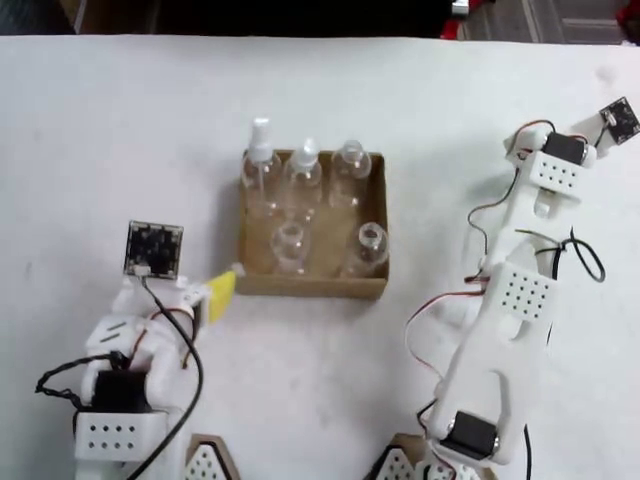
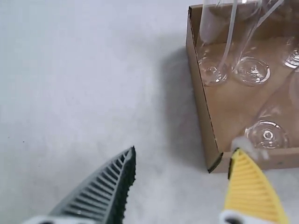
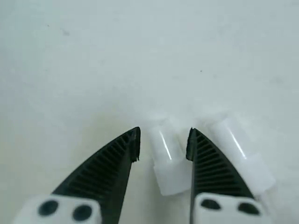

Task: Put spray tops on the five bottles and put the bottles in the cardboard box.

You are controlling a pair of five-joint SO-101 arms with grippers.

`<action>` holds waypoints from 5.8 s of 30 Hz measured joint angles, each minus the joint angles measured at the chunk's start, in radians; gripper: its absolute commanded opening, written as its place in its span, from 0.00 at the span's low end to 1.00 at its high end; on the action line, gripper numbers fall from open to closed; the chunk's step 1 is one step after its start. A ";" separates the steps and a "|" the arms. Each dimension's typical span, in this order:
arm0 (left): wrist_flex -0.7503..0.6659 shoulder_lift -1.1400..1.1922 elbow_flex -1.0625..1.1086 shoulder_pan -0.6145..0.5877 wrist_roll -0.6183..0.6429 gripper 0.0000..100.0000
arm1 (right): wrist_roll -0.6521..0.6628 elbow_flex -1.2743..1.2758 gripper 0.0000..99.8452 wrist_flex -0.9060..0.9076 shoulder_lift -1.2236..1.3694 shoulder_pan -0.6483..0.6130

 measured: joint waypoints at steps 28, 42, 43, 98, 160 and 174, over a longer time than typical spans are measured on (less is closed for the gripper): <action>0.000 0.000 0.000 0.000 0.000 0.30 | 0.078 -0.051 0.02 0.002 0.048 0.003; 0.003 -0.078 0.000 -0.137 0.058 0.15 | 0.339 -0.270 0.02 0.221 -0.377 -0.130; 0.018 -0.103 0.000 -0.157 0.075 0.15 | 0.356 -0.270 0.02 0.236 -0.417 -0.153; 0.097 -0.313 0.021 -0.176 0.061 0.15 | 0.855 1.864 0.02 -1.496 -1.648 -0.675; 0.097 -0.313 0.021 -0.176 0.061 0.15 | 0.436 1.996 0.02 -1.996 -1.412 -0.552; 0.097 -0.313 0.021 -0.176 0.061 0.15 | 0.436 2.001 0.02 -1.996 -1.353 -0.552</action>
